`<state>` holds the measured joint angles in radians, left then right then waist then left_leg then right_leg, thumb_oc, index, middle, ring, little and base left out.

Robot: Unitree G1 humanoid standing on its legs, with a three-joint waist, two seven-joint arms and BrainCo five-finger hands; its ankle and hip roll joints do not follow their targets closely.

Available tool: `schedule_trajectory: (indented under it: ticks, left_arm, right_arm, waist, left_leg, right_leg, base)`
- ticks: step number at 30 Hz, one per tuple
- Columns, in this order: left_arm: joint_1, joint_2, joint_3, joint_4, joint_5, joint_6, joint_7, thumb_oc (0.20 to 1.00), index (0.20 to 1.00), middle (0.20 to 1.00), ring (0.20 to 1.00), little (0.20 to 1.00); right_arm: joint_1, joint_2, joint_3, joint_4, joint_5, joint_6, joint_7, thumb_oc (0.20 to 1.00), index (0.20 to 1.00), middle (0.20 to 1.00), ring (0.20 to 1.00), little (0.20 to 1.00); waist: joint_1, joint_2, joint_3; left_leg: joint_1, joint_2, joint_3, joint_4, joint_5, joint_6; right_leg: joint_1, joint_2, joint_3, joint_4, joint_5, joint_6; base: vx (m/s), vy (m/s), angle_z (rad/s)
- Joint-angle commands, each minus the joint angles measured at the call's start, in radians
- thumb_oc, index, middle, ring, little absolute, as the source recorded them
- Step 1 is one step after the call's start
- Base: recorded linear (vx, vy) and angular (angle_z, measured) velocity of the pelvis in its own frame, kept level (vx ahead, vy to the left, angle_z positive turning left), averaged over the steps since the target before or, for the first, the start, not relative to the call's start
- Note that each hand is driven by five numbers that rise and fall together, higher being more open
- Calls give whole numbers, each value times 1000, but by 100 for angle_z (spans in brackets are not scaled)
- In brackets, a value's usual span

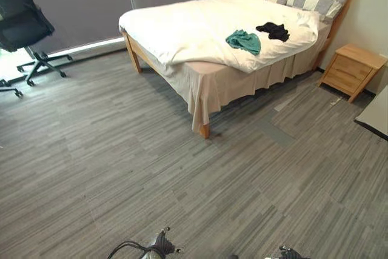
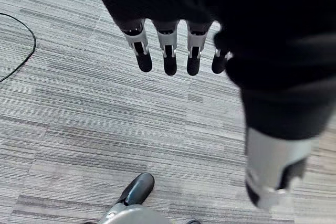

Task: Tidy up the quilt and then pick up the clothes from the bed and put them into the laundry hamper.

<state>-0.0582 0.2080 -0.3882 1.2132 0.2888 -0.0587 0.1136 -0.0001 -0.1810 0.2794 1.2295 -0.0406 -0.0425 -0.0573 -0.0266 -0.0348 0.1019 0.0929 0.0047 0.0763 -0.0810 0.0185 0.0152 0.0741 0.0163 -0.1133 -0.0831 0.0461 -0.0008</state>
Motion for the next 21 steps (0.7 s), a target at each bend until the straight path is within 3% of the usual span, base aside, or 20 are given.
schedule_trajectory:
  ticks: [1,10,13,16,17,18,20,21]
  left_arm:
    - [-65,-49,-17,39,17,-27,7,1000,1000,1000,1000,1000]
    - [-73,-50,-24,32,-12,-36,0,1000,1000,1000,1000,1000]
    - [-99,-32,-32,11,-20,-39,6,1000,1000,1000,1000,1000]
    - [-103,-18,-21,13,-16,-33,17,1000,1000,1000,1000,1000]
    - [-103,-17,-21,13,-16,-33,17,1000,1000,1000,1000,1000]
    - [-103,-7,-17,22,-10,-28,23,1000,1000,1000,1000,1000]
    - [-97,5,-21,25,0,-27,16,1000,1000,1000,1000,1000]
    - [-97,10,-21,26,4,-26,13,1000,1000,1000,1000,1000]
  right_arm:
    - [-56,-2,16,26,-27,-6,-9,1000,1000,1000,1000,1000]
    - [-73,-12,11,34,-24,-5,-9,1000,1000,1000,1000,1000]
    - [-95,-17,-2,20,-10,-9,-13,1000,1000,1000,1000,1000]
    - [-102,-19,-28,11,8,-12,-19,1000,1000,1000,1000,1000]
    - [-102,-19,-28,11,8,-12,-19,1000,1000,1000,1000,1000]
    - [-100,-20,-40,12,15,-10,-20,1000,1000,1000,1000,1000]
    - [-94,-20,-53,4,27,-8,-18,1000,1000,1000,1000,1000]
    - [-94,-21,-58,4,30,-7,-19,1000,1000,1000,1000,1000]
  waist:
    - [-14,13,33]
    - [-14,23,53]
    - [-11,23,85]
    - [-20,29,112]
    - [-20,29,111]
    - [-30,37,128]
    - [-43,38,130]
    - [-48,37,127]
  left_leg:
    - [40,-4,-5,-6,-70,-41]
    - [14,-7,1,-6,-71,-37]
    - [-13,-3,1,18,-81,-23]
    - [-4,5,6,38,-108,-4]
    - [-4,5,7,38,-108,-4]
    - [30,23,13,43,-122,-2]
    - [84,38,32,29,-136,-11]
    - [100,41,40,22,-143,-16]
  right_leg:
    - [56,-79,34,55,-137,123]
    - [25,-83,40,56,-135,130]
    - [-61,-76,40,202,-170,130]
    - [-184,-84,29,457,-146,190]
    - [-185,-84,29,458,-147,190]
    - [-243,-90,10,581,-113,216]
    - [-283,-116,-26,617,-103,221]
    - [-285,-124,-41,569,-108,216]
  base:
    - [0,0,0]
    - [48,0,-3]
    - [-39,25,-3]
    - [31,30,-15]
    - [130,-4,-29]
    - [332,-55,-11]
    - [331,-66,-8]
    - [216,-88,-23]
